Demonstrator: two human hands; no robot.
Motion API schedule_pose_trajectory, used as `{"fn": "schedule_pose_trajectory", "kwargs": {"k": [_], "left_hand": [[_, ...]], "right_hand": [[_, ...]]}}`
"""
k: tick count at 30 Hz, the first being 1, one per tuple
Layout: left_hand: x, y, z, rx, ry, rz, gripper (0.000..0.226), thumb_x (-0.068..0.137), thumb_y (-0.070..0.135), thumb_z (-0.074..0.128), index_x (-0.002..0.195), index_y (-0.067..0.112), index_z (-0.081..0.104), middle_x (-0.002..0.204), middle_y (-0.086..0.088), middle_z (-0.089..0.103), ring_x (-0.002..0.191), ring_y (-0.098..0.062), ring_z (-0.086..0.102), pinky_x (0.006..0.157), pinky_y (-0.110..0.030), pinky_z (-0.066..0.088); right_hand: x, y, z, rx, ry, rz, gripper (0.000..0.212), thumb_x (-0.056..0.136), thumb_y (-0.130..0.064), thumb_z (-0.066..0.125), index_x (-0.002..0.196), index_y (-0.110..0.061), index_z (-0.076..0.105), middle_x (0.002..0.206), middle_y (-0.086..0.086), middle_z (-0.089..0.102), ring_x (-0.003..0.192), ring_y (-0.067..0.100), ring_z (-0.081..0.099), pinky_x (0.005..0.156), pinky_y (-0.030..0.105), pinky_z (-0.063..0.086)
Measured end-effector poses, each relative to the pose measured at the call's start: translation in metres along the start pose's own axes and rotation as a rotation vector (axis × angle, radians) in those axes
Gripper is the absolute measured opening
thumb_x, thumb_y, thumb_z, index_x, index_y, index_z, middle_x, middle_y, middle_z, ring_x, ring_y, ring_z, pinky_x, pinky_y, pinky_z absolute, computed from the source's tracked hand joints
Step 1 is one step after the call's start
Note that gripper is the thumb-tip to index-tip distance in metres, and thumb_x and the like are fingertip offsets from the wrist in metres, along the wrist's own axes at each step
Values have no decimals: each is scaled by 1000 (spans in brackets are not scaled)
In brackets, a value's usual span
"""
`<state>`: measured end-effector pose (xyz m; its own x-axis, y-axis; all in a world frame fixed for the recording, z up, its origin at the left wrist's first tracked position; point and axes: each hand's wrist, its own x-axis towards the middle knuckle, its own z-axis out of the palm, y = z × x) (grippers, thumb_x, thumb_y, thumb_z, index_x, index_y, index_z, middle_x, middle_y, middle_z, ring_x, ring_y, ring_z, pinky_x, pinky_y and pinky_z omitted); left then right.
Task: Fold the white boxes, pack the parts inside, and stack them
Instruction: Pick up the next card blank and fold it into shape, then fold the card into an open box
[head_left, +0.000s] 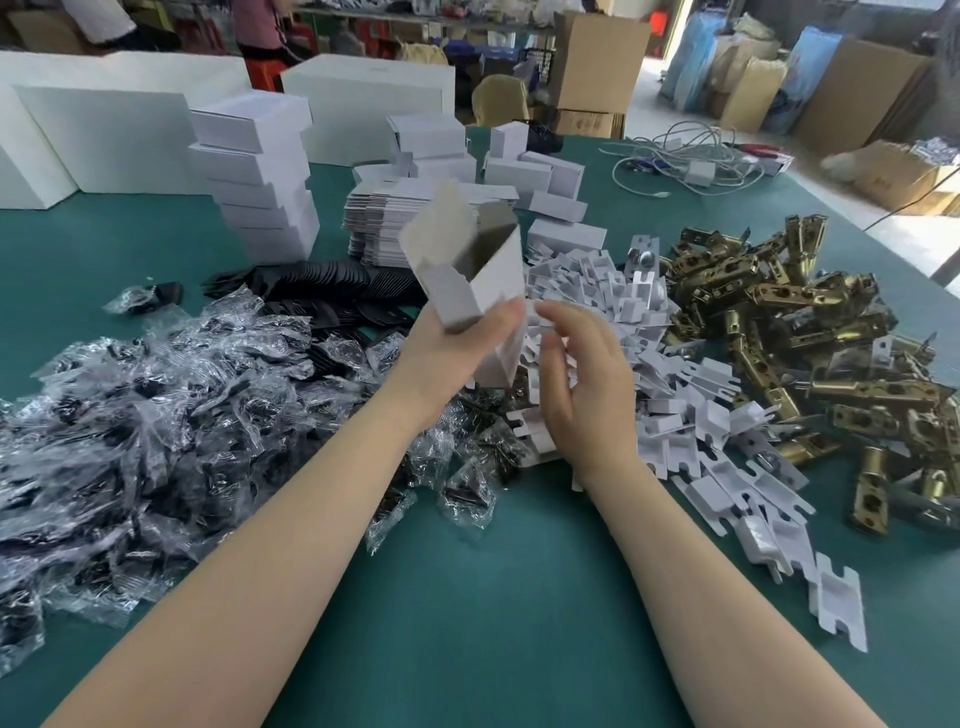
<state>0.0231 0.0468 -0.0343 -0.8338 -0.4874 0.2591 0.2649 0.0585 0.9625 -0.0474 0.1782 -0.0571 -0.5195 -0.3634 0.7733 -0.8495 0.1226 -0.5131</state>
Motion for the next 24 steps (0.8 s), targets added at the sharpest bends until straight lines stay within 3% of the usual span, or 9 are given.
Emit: {"fn": "schedule_pose_trajectory", "kwargs": {"k": [3, 5, 7, 9, 11, 14, 17, 21, 24], "left_hand": [[-4, -4, 1, 126, -12, 8, 48, 72, 48, 75, 109, 20, 65, 97, 8, 72, 95, -11, 67, 79, -28, 56], [-6, -9, 0, 211, 32, 39, 35, 77, 41, 73, 108, 31, 61, 95, 18, 69, 92, -3, 64, 81, -23, 54], [-8, -12, 1, 241, 45, 86, 31, 79, 33, 74, 104, 44, 57, 93, 24, 67, 90, 3, 62, 80, -17, 52], [-9, -16, 2, 207, 38, 72, 37, 78, 28, 76, 106, 43, 58, 102, 19, 70, 99, -4, 66, 87, -24, 54], [-9, -20, 2, 170, 18, 49, 40, 78, 25, 77, 112, 35, 58, 108, 12, 71, 104, -11, 66, 91, -31, 55], [-8, -23, 1, 155, 10, 36, 40, 82, 21, 75, 117, 29, 59, 112, 8, 71, 104, -11, 67, 88, -28, 55], [-8, -22, 1, 156, 30, 33, 37, 84, 20, 75, 113, 36, 59, 111, 10, 70, 100, -7, 67, 83, -24, 56], [-8, -20, 2, 102, 40, 9, 42, 77, 26, 76, 112, 39, 58, 115, 4, 70, 105, -13, 68, 88, -31, 56], [-8, -21, 3, 67, 31, 8, 43, 78, 20, 77, 115, 32, 60, 108, 9, 73, 102, -12, 69, 82, -26, 57]], "right_hand": [[8, 0, -7, 88, 170, 210, 26, 101, -22, 41, 113, -15, 63, 101, -7, 64, 89, 2, 57, 77, 17, 46], [15, 2, -15, 208, 275, 362, 16, 101, -21, 44, 104, -25, 58, 90, -15, 60, 75, -4, 53, 67, 14, 45], [25, 2, -26, 393, 395, 516, 11, 101, -24, 46, 100, -28, 56, 85, -10, 59, 69, 0, 52, 62, 17, 45], [34, 3, -37, 599, 487, 649, 8, 102, -26, 48, 101, -24, 56, 84, -4, 61, 69, 5, 54, 63, 19, 46], [44, 5, -48, 764, 522, 734, 9, 101, -26, 52, 101, -20, 57, 79, -5, 62, 67, 7, 54, 64, 21, 44], [59, 12, -69, 870, 483, 787, 12, 98, -30, 55, 98, -20, 60, 76, -8, 64, 66, 7, 53, 68, 23, 41], [74, 19, -85, 1105, 508, 907, 17, 98, -38, 51, 90, -27, 61, 76, -10, 65, 63, 8, 52, 68, 28, 35], [78, 14, -77, 764, 391, 805, 16, 98, -33, 57, 91, -21, 62, 65, -10, 61, 56, 4, 48, 63, 21, 39], [76, 11, -63, 465, 207, 689, 9, 97, -29, 58, 99, -20, 63, 65, -11, 63, 53, 0, 48, 56, 18, 40]]}}
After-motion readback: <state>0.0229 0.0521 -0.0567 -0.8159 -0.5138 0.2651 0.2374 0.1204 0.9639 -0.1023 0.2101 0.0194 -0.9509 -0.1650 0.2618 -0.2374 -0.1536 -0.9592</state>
